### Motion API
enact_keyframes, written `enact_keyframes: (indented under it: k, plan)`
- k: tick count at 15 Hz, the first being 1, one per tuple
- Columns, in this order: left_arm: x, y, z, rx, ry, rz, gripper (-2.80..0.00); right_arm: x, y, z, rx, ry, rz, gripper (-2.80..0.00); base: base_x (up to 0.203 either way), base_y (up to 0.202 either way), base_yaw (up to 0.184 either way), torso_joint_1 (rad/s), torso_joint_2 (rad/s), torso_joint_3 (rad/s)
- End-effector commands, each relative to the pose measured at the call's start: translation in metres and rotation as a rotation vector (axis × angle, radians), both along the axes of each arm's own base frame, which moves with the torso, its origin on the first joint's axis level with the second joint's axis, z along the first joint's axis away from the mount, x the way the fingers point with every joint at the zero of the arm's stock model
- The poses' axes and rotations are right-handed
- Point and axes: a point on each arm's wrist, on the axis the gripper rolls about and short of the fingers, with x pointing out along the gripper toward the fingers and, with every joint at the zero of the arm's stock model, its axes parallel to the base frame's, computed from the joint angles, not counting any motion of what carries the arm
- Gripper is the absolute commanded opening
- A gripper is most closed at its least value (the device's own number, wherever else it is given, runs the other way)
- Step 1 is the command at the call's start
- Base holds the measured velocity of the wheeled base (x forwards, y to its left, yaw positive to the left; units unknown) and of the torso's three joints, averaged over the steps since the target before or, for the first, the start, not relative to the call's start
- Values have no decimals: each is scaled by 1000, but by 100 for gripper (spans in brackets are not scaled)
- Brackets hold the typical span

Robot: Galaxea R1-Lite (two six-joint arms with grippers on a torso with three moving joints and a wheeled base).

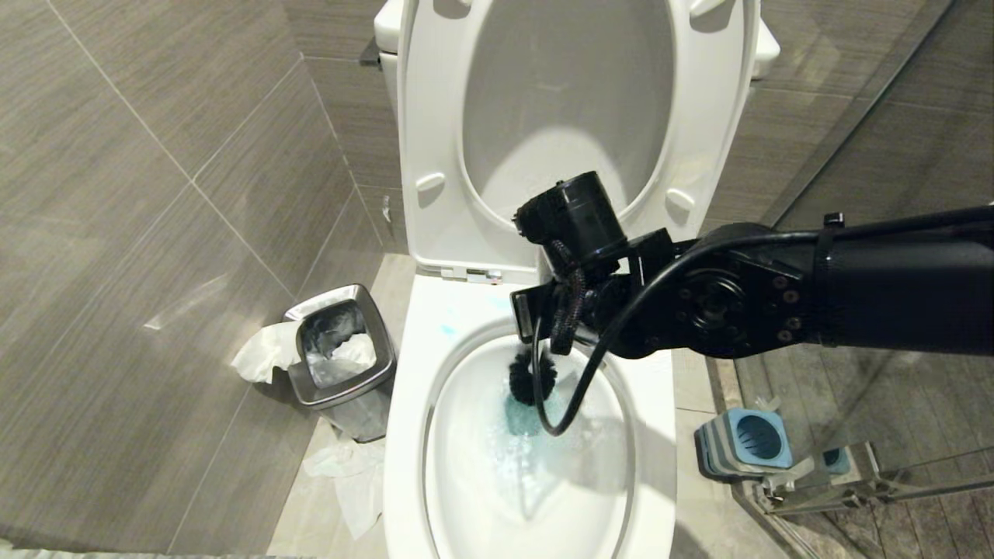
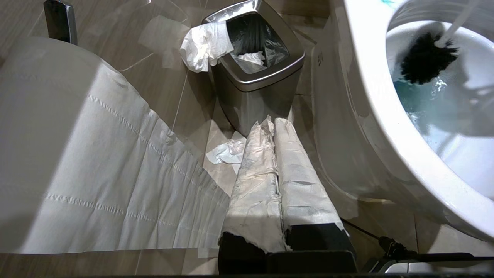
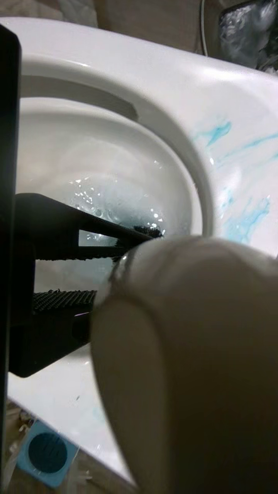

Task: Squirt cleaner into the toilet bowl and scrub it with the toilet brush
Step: Scrub the toilet bowl

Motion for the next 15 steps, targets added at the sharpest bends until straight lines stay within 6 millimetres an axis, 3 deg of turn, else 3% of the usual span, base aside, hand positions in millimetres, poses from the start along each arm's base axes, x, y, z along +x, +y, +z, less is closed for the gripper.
enact_keyframes:
  k: [1,5,8,10,12,15]
  plan:
    - [0,0,-1,0,5,0,-280,-19,-23,23,15,1,2,-280,0,0,0,0,0,0]
    - [0,0,-1,0,2,0,-280,-76,-48,32,-4,77,114,-280,0,0,0,0,0,0]
    - [0,0,-1,0,4,1,-280,-121,-47,29,-3,136,205,-280,0,0,0,0,0,0]
    - [0,0,-1,0,4,0,-280,-141,-41,26,9,181,235,-280,0,0,0,0,0,0]
    - [0,0,-1,0,4,1,-280,-141,-27,19,4,195,249,-280,0,0,0,0,0,0]
    - [0,0,-1,0,2,0,-280,-122,7,10,18,172,240,-280,0,0,0,0,0,0]
